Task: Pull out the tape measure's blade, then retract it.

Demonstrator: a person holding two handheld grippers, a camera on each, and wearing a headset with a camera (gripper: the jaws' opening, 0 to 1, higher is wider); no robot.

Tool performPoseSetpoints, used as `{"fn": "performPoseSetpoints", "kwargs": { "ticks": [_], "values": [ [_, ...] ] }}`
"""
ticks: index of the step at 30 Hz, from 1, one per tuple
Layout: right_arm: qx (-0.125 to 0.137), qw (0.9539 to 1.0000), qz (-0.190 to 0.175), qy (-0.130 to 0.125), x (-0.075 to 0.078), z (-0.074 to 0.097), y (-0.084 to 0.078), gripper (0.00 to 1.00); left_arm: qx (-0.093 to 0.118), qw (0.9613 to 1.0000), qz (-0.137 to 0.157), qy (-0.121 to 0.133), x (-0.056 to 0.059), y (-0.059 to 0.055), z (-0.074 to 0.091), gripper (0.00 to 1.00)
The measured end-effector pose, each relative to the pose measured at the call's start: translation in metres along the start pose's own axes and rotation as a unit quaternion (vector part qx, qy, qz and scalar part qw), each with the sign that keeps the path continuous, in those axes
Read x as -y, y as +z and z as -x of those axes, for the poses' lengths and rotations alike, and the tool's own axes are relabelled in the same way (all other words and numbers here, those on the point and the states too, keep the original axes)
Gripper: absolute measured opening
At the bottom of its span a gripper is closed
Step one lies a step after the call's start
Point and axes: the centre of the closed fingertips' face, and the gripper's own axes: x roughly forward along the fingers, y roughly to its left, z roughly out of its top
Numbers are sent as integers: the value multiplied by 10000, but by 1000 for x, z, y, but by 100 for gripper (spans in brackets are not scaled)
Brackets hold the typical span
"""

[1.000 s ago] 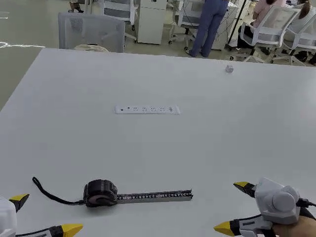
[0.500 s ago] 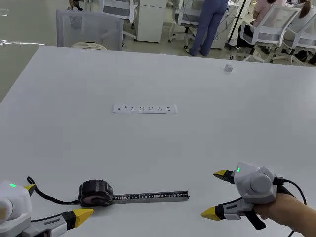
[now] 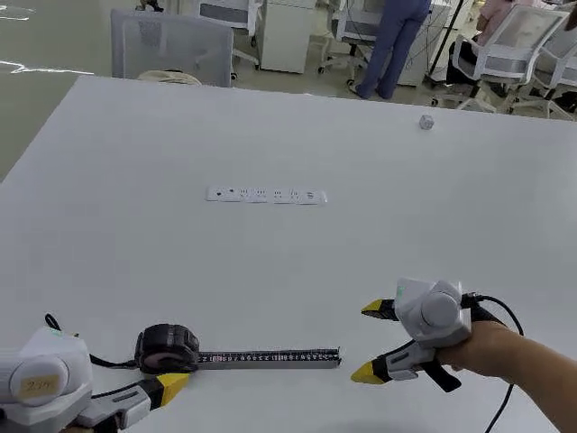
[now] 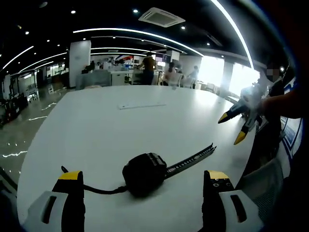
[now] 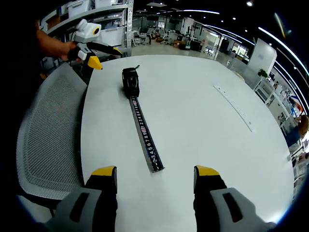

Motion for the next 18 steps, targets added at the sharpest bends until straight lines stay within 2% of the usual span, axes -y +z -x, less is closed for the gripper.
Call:
{"fn": "performPoseSetpoints", "kwargs": {
  "ticks": [4,8,11,14,18],
  "values": [
    [-140,9995,225,167,2,-9,2,63,59,9998,-41,196,-1,2,-8,100],
    [-223,9987,324,327,3,-17,3,61,106,9993,42,344,-3,3,-14,100],
    [-375,9973,438,460,4,-26,1,60,101,9991,100,396,-3,1,-20,100],
    [-549,9948,605,614,2,-34,-2,58,20,9991,95,413,-1,-7,-28,100],
    [-684,9926,646,761,0,-41,-7,51,126,9984,57,554,-1,-5,-29,100]
  ]
}}
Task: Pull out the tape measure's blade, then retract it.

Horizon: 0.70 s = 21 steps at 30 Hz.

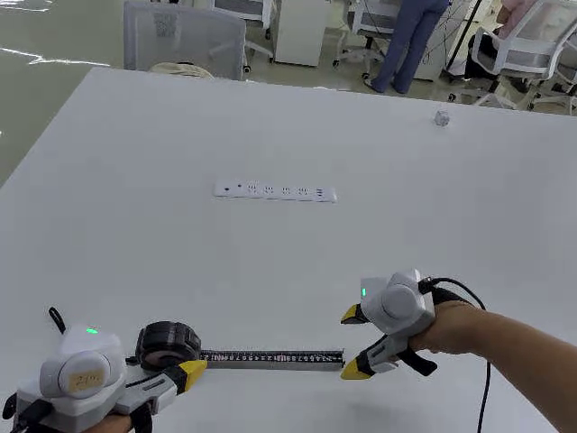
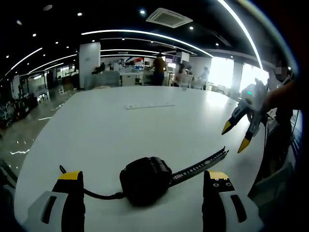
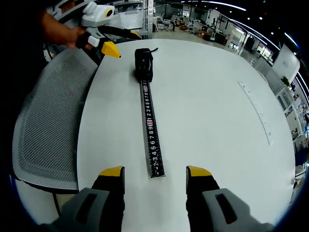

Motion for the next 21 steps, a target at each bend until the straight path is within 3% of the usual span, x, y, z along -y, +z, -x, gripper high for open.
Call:
{"fn": "performPoseSetpoints", "kwargs": {
  "ticks": [9,21],
  "values": [
    [-334,9994,-88,64,3,-17,-20,37,-10,9997,196,110,4,-6,-9,100],
    [-509,9986,-37,114,3,-34,-24,25,-184,9991,349,153,1,-17,-13,97]
  ]
}}
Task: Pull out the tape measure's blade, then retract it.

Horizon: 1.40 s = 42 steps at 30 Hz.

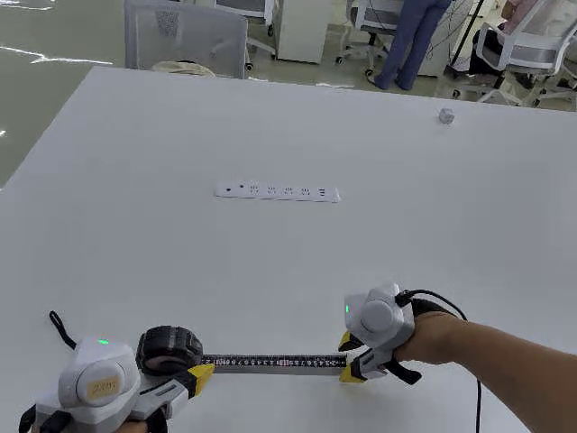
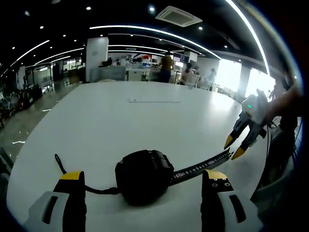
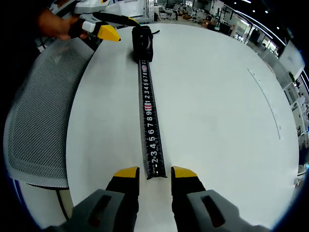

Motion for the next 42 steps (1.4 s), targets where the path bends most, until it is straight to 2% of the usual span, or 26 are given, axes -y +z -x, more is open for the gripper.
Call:
{"fn": "performPoseSetpoints", "kwargs": {
  "ticks": [5,10,14,17,21,24,33,42],
  "values": [
    [-11,10000,0,-13,0,-3,-4,17,31,10000,17,32,-2,2,-1,97],
    [13,10000,-32,3,0,-2,-2,16,50,10000,54,64,-2,2,-3,97],
    [-57,9997,-222,36,1,-3,-2,15,34,9999,108,70,-1,2,-7,97],
    [-261,9994,-207,127,1,-3,-1,14,-2,9998,187,90,0,0,-11,95],
    [-377,9987,-281,198,3,-4,-3,14,-45,9996,269,75,3,-2,-15,93],
    [-384,9981,-437,201,2,-4,-5,14,-61,9994,338,93,3,-3,-17,91],
    [-465,9979,-425,179,2,-5,-5,14,-234,9974,647,232,-7,-8,-28,90],
    [-460,9979,-430,142,2,-4,-5,14,-392,9967,660,261,-6,-16,-32,89]
  ]
}}
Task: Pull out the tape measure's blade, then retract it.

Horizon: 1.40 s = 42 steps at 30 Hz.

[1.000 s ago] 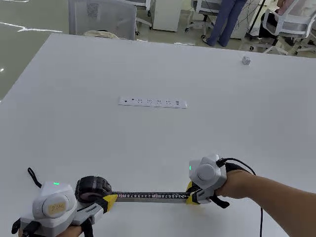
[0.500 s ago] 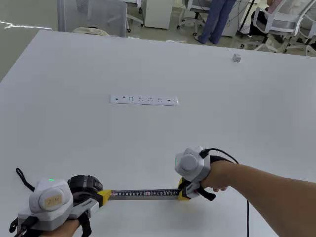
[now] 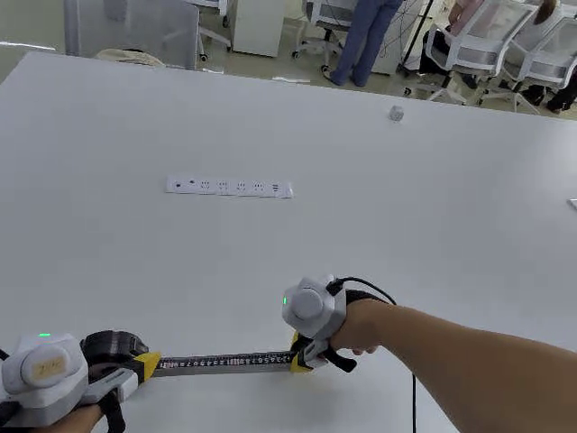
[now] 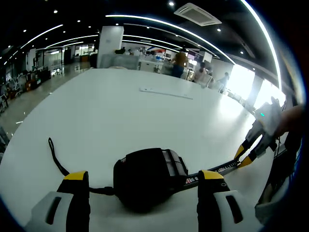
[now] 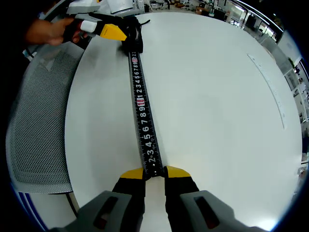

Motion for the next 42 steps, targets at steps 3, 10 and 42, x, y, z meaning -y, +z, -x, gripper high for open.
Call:
{"fn": "performPoseSetpoints", "kwargs": {
  "ticks": [3,10,42],
  "values": [
    [-4,10000,-7,-6,0,-1,0,14,-32,10000,-33,3,2,0,1,89],
    [-22,10000,8,-28,0,0,0,14,-68,10000,-51,-16,4,-2,-3,87],
    [144,9997,-163,-133,0,0,1,14,-228,9997,38,37,6,-5,-12,67]
  ]
}}
